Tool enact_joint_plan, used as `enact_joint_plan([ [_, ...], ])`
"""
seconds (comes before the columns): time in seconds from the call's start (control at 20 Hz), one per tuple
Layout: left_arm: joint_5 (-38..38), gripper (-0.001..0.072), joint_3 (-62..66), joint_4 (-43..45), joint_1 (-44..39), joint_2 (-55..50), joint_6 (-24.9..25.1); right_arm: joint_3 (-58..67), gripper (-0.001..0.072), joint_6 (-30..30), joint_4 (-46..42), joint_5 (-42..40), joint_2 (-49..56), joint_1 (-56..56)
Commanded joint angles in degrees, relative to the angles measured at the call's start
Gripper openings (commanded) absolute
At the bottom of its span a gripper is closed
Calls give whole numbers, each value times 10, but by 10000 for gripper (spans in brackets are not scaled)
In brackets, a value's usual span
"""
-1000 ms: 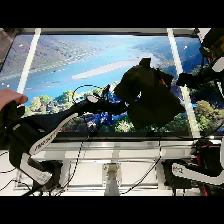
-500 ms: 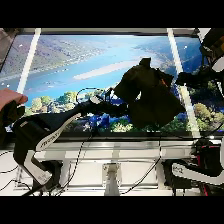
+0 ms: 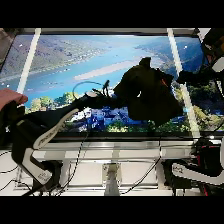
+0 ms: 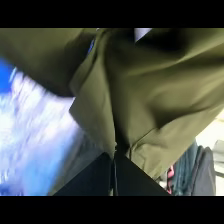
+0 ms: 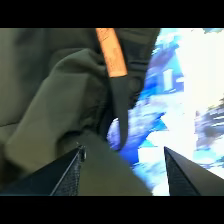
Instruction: Fold the clothes and pants, and hang the long-sleeved shirts on hangers.
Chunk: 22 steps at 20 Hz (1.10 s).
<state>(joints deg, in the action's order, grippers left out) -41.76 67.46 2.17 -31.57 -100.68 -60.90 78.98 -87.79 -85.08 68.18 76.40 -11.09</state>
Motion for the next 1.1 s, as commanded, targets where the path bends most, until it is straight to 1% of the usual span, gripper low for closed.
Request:
enact_joint_plan([
  [0.0,0,4,5,145,62,72,-12,0,410,-3,-20,-14,1,0],
  [0.05,-1,4,5,245,81,106,-63,0,377,-17,-9,-22,5,0],
  [0.15,-10,4,5,477,104,168,-188,0,376,-22,44,-25,29,0],
  [0.2,-26,5,5,579,107,191,-250,0,376,-21,82,-15,49,0],
  [0.25,-54,6,5,664,107,212,-295,0,376,-17,119,3,72,0],
  [0.3,-82,6,5,712,105,224,-307,0,376,-8,163,26,99,0],
  [0.35,-109,6,5,734,105,230,-306,0,376,2,205,46,125,0],
  [0.45,-143,6,4,749,105,227,-306,0,376,17,277,72,174,1],
  [0.5,-152,7,4,760,104,223,-306,0,377,17,282,72,193,0],
  [0.65,-165,7,4,798,104,218,-306,-1,381,0,247,78,223,-12],
  [0.75,-164,7,4,803,104,217,-306,-1,386,1,258,110,227,-31],
  [0.85,-164,7,4,803,104,216,-306,-2,386,33,260,176,227,-48],
  [0.95,-164,7,4,804,104,216,-296,-36,385,45,306,192,221,-68],
  [1.0,-164,8,4,807,104,216,-295,-68,385,64,331,207,221,-73],
  [1.05,-164,8,4,814,104,216,-295,-106,384,85,336,227,220,-74],
])
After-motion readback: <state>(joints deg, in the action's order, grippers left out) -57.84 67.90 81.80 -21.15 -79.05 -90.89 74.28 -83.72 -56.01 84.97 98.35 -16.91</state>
